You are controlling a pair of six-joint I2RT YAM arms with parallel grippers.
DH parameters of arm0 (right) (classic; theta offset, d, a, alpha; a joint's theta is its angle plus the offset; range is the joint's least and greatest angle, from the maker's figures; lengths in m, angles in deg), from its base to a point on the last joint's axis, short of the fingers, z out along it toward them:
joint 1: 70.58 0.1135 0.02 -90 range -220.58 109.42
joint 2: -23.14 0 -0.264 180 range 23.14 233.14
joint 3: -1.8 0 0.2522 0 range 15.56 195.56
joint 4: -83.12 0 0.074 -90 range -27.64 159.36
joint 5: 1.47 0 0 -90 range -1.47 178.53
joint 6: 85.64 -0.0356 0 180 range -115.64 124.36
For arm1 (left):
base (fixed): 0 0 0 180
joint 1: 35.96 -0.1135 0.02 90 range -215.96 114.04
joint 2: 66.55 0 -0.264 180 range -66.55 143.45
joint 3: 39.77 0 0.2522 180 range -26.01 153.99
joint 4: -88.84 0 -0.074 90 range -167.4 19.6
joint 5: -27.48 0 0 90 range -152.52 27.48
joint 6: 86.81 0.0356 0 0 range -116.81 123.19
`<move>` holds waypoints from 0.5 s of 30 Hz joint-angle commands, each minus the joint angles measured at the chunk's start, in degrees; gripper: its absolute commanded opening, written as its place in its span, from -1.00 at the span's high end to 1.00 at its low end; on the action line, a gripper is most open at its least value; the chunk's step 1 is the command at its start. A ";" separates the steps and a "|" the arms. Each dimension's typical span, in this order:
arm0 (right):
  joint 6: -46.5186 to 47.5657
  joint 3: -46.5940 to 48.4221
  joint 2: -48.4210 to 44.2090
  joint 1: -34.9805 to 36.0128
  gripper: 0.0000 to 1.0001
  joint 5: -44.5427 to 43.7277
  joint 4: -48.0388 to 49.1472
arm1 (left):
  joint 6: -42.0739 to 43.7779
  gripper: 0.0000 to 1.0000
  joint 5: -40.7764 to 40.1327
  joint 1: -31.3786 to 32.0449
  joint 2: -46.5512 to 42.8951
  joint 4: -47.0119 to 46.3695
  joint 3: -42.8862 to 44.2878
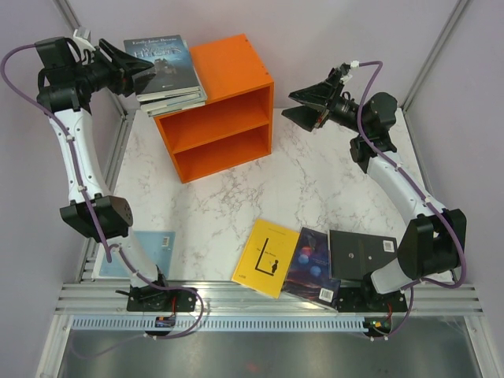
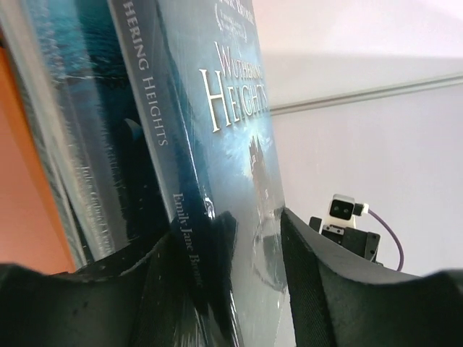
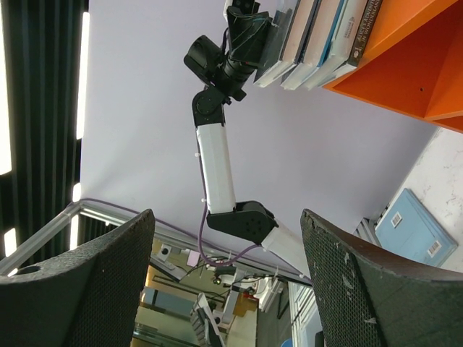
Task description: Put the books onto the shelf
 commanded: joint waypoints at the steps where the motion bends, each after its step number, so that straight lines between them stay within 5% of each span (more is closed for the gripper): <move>1: 0.37 -0.65 -1.52 -0.14 -0.71 0.47 1.61 | 4.01 -0.17 -2.16 -2.40 0.71 2.52 3.60; 15: 1.32 -1.09 -1.00 -0.14 -0.69 0.47 0.74 | 8.67 -0.21 -8.48 -8.55 -3.58 8.15 5.54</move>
